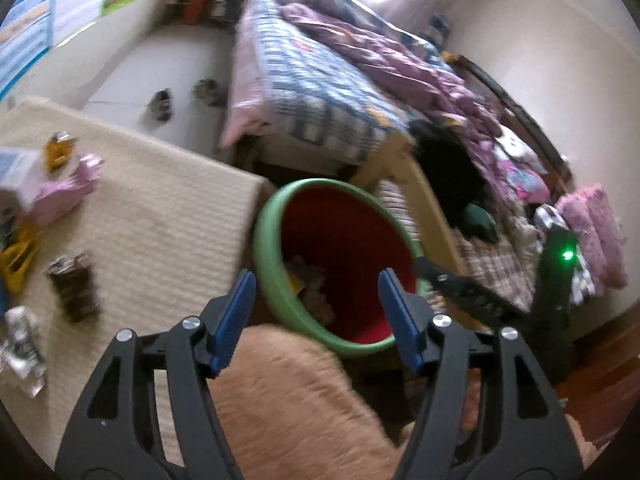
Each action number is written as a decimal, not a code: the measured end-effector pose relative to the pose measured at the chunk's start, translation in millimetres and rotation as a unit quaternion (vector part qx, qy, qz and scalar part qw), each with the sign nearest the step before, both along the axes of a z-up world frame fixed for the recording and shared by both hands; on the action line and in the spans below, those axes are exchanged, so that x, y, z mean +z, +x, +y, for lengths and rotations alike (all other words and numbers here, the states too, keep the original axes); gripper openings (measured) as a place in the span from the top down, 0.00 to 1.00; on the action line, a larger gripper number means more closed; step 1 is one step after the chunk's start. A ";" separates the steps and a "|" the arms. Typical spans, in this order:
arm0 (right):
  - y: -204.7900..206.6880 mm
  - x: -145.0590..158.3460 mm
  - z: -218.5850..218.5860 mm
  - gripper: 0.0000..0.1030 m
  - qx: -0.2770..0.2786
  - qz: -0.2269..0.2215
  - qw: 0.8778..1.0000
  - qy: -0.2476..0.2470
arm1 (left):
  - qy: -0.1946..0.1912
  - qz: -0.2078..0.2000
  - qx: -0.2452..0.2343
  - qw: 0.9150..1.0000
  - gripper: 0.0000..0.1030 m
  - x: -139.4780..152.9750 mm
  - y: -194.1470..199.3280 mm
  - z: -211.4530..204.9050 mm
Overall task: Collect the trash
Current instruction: 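Carry both items over the red bin and open both tools to drop them, then grasp the pink paper with the left tool while the right tool approaches the brown packet, then close the right tool on the brown packet and lift it, then carry the pink paper and brown packet toward the red bin with both tools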
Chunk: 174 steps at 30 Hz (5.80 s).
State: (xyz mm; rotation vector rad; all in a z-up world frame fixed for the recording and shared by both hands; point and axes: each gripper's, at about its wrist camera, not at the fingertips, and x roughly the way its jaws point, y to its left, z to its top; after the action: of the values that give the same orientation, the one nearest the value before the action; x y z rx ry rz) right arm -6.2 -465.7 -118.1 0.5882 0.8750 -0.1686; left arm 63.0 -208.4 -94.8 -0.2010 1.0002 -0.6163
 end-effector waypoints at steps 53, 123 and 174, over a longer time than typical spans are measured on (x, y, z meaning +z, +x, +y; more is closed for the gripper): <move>130.5 -62.5 308.8 0.33 0.338 0.067 0.933 -0.104 | 0.134 0.011 0.191 0.972 0.56 -37.1 -44.9 186.5; 43.6 -3.2 179.0 0.52 0.239 0.017 0.970 -0.040 | 0.132 0.000 0.171 0.976 0.56 -22.4 -42.0 149.9; 37.1 -9.9 91.7 0.52 0.139 0.020 0.990 -0.022 | 0.120 -0.008 0.082 0.989 0.56 -14.7 -14.5 58.2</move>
State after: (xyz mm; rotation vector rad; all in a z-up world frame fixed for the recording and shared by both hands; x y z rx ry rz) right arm 30.9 -374.0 -128.0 0.4178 0.9803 0.0529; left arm 48.5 -150.3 -109.6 -0.0636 1.0214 -0.3439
